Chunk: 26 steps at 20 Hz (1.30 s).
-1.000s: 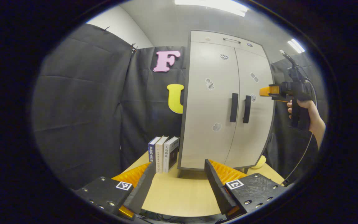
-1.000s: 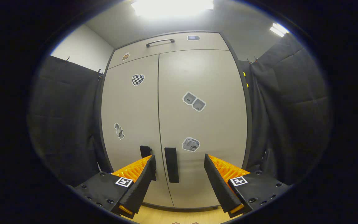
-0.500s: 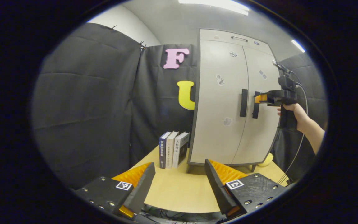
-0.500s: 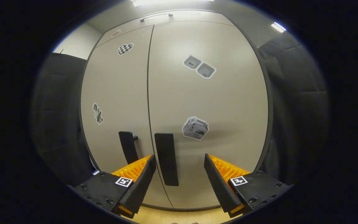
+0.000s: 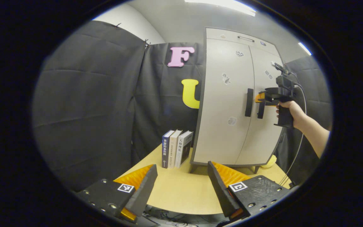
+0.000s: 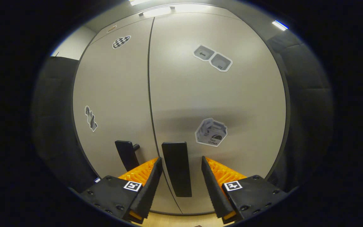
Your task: Open the right door of the double-door shoe cabinet with the right hand, and open the left door with the left hand.
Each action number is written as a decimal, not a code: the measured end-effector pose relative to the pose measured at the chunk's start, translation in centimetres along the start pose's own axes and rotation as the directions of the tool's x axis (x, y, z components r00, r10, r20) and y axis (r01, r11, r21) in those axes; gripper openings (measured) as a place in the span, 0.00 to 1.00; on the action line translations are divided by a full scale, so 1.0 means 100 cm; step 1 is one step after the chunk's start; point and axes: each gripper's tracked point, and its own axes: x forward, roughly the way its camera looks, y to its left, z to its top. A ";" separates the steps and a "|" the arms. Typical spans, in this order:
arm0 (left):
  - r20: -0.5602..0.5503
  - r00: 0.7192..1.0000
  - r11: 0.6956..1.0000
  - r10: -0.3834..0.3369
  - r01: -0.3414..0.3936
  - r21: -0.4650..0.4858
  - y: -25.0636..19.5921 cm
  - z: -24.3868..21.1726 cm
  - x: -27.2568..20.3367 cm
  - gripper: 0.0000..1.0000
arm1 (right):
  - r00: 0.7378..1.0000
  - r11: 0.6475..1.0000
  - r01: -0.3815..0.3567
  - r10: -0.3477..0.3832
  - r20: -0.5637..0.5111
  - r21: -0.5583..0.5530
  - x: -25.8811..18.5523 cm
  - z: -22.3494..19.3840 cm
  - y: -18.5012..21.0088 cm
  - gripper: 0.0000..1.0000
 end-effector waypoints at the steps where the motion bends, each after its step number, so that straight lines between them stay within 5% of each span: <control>1: 0.002 1.000 1.000 0.000 0.000 0.007 0.001 0.000 -0.001 0.93 | 1.000 1.000 0.007 -0.007 0.000 -0.002 0.001 0.000 0.000 0.74; 2: 0.002 1.000 1.000 0.000 0.000 0.012 0.002 0.001 -0.003 0.93 | 1.000 1.000 0.004 -0.004 -0.003 0.000 0.002 0.000 0.002 0.55; 4: 0.000 1.000 1.000 -0.002 0.002 0.008 0.003 -0.001 -0.004 0.93 | 1.000 1.000 0.003 -0.003 -0.014 0.012 0.003 0.000 0.002 0.39; 10: -0.009 1.000 0.999 -0.023 0.023 -0.028 -0.002 -0.005 -0.010 0.93 | 0.999 0.999 -0.032 0.032 -0.004 0.023 0.003 -0.004 0.001 0.31; 14: -0.019 1.000 1.000 -0.018 0.018 -0.010 -0.002 -0.008 -0.012 0.93 | 0.996 0.997 -0.079 0.079 0.038 0.015 -0.001 -0.003 0.002 0.08; 26: -0.041 0.998 0.999 -0.046 0.046 0.006 -0.017 -0.013 -0.019 0.93 | 0.987 0.987 -0.158 0.158 0.029 -0.015 -0.032 -0.006 -0.002 0.08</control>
